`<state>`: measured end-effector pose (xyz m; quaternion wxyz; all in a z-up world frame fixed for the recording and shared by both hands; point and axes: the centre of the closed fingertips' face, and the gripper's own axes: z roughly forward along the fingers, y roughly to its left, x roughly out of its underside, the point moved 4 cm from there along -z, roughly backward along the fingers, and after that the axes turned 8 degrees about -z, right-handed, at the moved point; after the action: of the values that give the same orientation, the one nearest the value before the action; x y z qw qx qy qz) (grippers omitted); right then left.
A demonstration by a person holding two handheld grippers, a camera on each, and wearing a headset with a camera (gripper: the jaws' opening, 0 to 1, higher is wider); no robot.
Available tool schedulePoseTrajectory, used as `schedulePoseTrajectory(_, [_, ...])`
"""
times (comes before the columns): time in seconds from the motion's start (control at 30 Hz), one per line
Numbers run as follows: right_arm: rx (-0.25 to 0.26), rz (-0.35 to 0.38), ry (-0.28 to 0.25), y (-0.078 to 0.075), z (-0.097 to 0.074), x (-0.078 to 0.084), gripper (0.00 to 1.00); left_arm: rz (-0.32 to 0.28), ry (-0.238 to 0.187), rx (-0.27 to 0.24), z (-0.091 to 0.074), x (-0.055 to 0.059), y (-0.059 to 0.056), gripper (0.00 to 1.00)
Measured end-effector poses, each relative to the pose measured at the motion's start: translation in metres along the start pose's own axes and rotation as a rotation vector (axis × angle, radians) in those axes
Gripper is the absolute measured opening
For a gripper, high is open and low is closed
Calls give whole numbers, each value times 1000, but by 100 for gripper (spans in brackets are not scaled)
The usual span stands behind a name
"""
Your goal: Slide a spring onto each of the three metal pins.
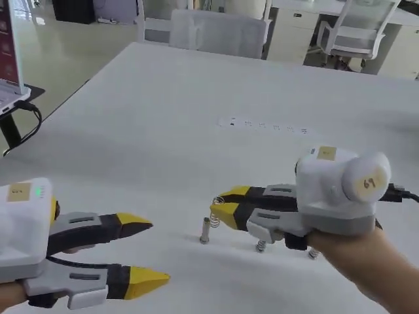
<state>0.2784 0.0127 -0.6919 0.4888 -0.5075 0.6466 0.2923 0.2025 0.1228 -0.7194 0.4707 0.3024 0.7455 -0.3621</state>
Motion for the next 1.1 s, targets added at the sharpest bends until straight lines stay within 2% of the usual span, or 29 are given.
schedulePoseTrajectory(0.1, [26, -7, -3, -4, 5, 1, 7, -4, -5, -1, 0, 0, 1, 46])
schedulePoseTrajectory(0.33, [90, 39, 16, -13, 17, 11, 7, -6, -3, -1, 0, 2, 1, 46])
schedulePoseTrajectory(0.6, [89, 33, 44, -13, 24, 26, 7, -9, -5, -5, 0, 3, 2, 46])
schedulePoseTrajectory(0.83, [84, 40, 50, -13, 25, 31, 7, -13, -7, -11, -1, 4, 3, 48])
schedulePoseTrajectory(1.1, [73, 39, 55, -12, 27, 35, 7, -17, -15, -21, -2, 4, 5, 58])
